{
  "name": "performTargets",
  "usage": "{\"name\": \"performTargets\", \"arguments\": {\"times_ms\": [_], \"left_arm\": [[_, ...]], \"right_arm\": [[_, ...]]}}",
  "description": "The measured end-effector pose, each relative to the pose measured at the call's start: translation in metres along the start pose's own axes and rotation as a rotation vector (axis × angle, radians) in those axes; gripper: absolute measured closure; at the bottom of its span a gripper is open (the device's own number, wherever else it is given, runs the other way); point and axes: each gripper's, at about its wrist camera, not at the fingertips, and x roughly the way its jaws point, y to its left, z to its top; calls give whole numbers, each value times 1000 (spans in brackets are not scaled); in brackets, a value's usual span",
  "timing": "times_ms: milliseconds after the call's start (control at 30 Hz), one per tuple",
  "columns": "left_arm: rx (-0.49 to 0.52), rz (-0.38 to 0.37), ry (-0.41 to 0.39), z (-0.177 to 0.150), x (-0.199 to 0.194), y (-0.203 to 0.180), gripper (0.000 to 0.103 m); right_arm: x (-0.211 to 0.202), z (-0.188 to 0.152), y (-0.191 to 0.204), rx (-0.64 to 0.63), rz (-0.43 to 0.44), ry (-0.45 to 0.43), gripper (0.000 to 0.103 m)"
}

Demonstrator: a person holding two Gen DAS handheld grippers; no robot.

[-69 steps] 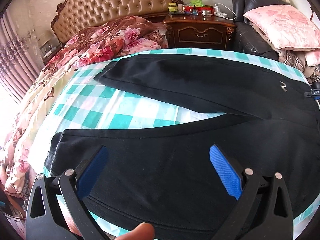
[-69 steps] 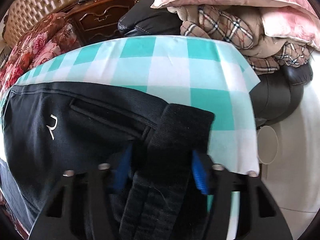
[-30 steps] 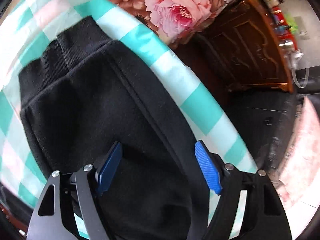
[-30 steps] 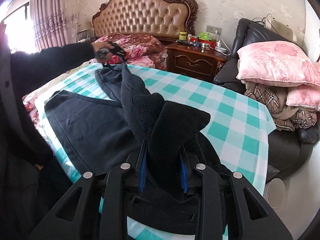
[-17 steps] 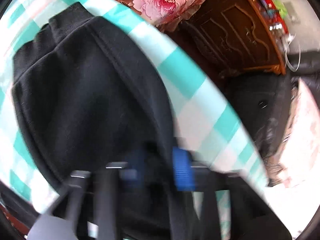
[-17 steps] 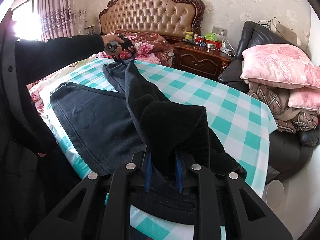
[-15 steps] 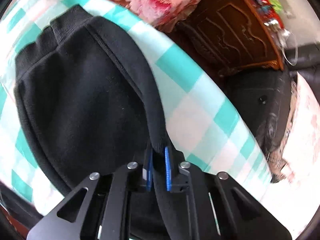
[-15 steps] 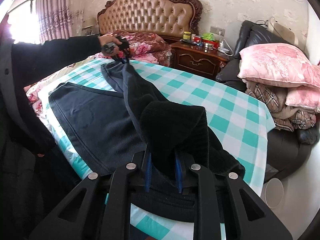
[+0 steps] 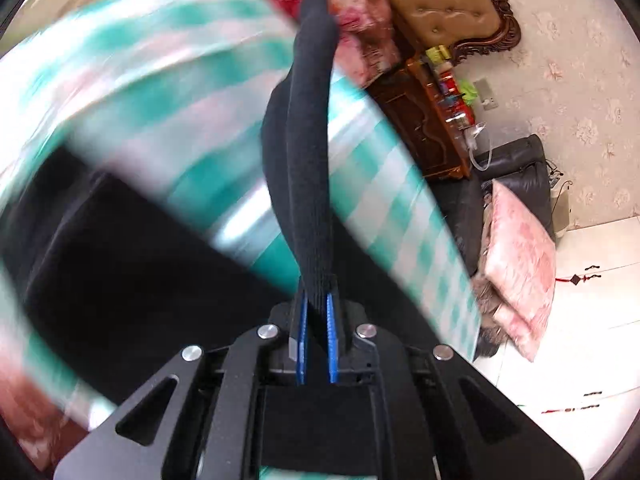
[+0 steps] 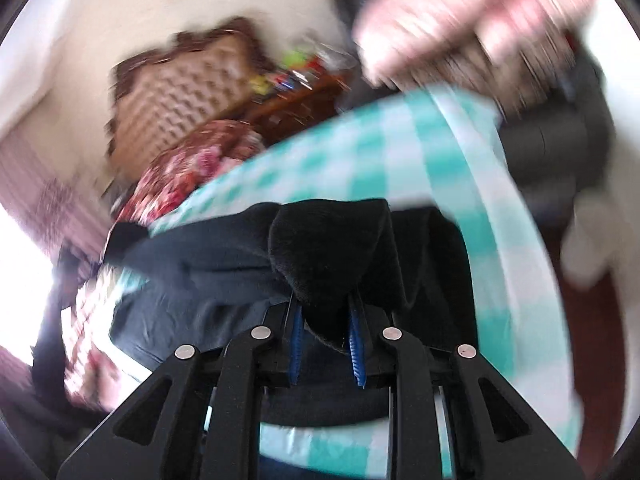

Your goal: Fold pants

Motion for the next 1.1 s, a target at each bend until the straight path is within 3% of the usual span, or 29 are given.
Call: {"name": "performTargets", "arguments": {"times_ms": [33,133,200,467,500,533,567,600,667,700,767,900,967,1100], "left_arm": [[-15,4,9,-27,-4,30,96],[-51,-12,39,-73,9,72,96],[-68,-25,26,-85,12,89,95],[-88,-81,21,-87,30,95,93],[-87,-87,21,-89,30,97,93],[-92,-95,22,-90,31,100,92],[-97,-100,24,-89,32,101,92],[-100,-103,25,-89,35,99,92],[-107,-109,30,-89,39,99,91],[-112,-114,32,-88,40,100,90],[-114,-125,33,-88,41,99,88],[-115,-149,27,-88,36,95,81],[-125,-168,25,-87,35,95,78],[-136,-153,37,-81,45,93,77]], "right_arm": [[4,-6,-8,57,-20,29,78],[9,-24,-27,208,-2,83,71],[7,-35,-36,316,37,91,69],[2,-59,-43,528,165,88,65],[1,-61,-43,529,146,94,58],[-1,-63,-44,522,103,106,31],[-6,-64,-45,503,36,101,19],[-14,-63,-42,445,-52,78,13],[-26,-60,-32,322,-191,60,13],[-30,-59,-32,332,-155,55,13],[-31,-60,-38,444,52,55,13],[-30,-58,-40,546,202,20,13],[-25,-55,-45,595,256,28,13],[0,-42,-41,651,243,94,13]]}}
